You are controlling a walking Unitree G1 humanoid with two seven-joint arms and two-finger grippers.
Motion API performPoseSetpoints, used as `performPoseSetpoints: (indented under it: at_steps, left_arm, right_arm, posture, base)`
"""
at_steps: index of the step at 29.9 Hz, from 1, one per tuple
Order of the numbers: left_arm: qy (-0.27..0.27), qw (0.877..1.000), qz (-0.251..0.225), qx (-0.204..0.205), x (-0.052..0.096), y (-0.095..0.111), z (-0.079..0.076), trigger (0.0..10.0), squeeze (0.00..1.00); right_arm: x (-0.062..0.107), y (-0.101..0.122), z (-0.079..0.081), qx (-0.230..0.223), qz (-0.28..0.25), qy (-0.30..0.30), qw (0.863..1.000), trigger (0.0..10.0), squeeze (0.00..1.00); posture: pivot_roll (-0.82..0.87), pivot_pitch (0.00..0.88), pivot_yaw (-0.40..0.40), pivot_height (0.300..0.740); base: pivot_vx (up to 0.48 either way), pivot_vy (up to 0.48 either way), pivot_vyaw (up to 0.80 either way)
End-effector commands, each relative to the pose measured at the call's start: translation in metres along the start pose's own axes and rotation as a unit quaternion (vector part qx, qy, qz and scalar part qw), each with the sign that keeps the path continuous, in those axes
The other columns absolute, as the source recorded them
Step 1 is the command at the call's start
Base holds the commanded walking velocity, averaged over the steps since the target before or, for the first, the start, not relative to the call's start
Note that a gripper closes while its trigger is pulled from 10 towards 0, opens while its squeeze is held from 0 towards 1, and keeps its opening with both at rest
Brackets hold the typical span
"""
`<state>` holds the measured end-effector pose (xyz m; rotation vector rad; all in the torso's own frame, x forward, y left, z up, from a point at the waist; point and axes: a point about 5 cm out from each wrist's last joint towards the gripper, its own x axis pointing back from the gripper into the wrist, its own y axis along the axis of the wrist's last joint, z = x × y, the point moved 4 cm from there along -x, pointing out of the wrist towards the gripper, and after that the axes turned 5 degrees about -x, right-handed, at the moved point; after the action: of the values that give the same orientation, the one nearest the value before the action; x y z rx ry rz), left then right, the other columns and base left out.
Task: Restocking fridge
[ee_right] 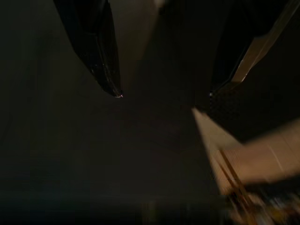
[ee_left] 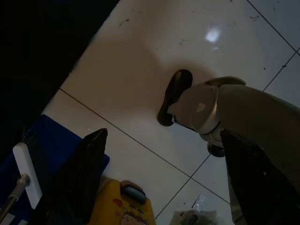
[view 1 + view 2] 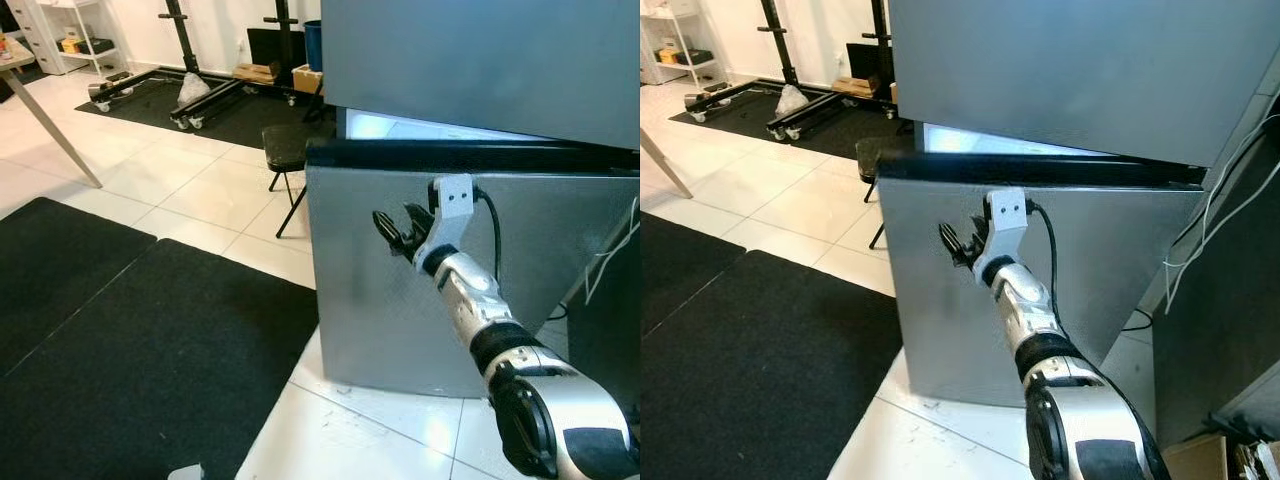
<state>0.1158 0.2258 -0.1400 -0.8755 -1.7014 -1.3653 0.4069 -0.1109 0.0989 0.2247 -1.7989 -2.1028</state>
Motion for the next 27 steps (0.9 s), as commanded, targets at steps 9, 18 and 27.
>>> performPoseSetpoints:
  at_steps: [9, 18, 27]
  left_arm:
    - [-0.001, 1.000, 0.002, -0.005, -0.001, 0.001, -0.002, 10.0, 0.00]
    - [-0.001, 1.000, 0.001, -0.003, -0.002, 0.001, -0.003, 10.0, 0.00]
    - [0.001, 1.000, 0.002, -0.003, -0.002, 0.001, -0.004, 10.0, 0.00]
  right_arm:
    - [0.074, -0.131, -0.030, 0.038, 0.230, -0.062, 0.970, 10.0, 0.00]
    - [0.156, -0.205, -0.049, 0.049, 0.367, -0.122, 0.921, 10.0, 0.00]
    - [0.205, -0.234, -0.056, 0.036, 0.432, -0.149, 0.889, 10.0, 0.00]
  posture:
    - [-0.05, 0.000, -0.010, 0.740]
    - [-0.05, 0.000, -0.010, 0.740]
    - [-0.04, 0.000, -0.011, 0.740]
  base:
    - [0.000, 0.000, 0.00]
    - [0.000, 0.000, 0.00]
    - [0.000, 0.000, 0.00]
